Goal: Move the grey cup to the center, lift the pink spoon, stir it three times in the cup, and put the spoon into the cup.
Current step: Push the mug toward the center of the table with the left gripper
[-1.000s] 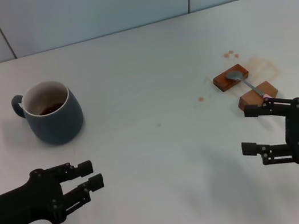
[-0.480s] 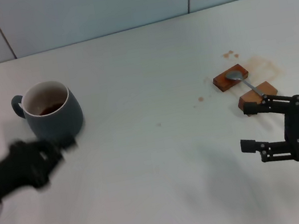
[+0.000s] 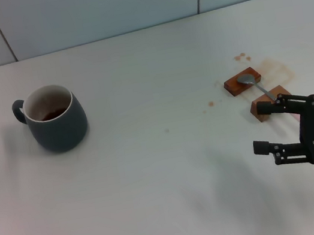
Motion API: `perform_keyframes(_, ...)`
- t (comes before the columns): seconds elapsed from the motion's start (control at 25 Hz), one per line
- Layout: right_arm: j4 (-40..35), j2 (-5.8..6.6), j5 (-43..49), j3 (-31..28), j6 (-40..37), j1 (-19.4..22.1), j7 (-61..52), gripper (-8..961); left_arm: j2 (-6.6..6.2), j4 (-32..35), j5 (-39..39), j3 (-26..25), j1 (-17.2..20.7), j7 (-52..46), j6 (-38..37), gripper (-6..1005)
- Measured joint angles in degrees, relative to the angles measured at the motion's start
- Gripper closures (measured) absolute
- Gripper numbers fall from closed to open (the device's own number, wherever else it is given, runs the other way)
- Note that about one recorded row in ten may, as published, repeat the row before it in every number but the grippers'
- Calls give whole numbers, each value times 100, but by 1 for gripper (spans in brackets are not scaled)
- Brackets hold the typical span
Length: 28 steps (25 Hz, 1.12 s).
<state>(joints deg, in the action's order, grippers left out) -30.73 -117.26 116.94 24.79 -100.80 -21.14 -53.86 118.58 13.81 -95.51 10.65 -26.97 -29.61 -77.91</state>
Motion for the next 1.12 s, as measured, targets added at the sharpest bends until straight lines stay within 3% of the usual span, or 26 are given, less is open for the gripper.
perform_keyframes(0.2, -3, 1, -62, 0, 11, -2, 5, 153, 13, -598, 234, 11, -96, 2109, 892, 1001)
perform_keyframes(0.4, -3, 1, -78, -10, 17, -5, 7, 153, 28, -1024, 231, 16, -245, 3520, 1523, 1001)
perform_keyframes(0.6, -3, 0, -78, -63, 17, 2, 7, 153, 37, -1156, 234, -14, -309, 3885, 1715, 1001)
perform_keyframes(0.64, -3, -4, -78, -77, 18, 3, 7, 153, 53, -1240, 237, -55, -438, 4203, 2050, 1001)
perform_keyframes(0.84, -3, -6, -78, -80, 18, 5, 7, 153, 52, -1238, 222, -39, -630, 4227, 2308, 1000)
perform_keyframes(1.12, -3, -8, -78, -80, 11, 12, 4, 153, 28, -1158, 180, 440, -788, 4239, 2297, 1000)
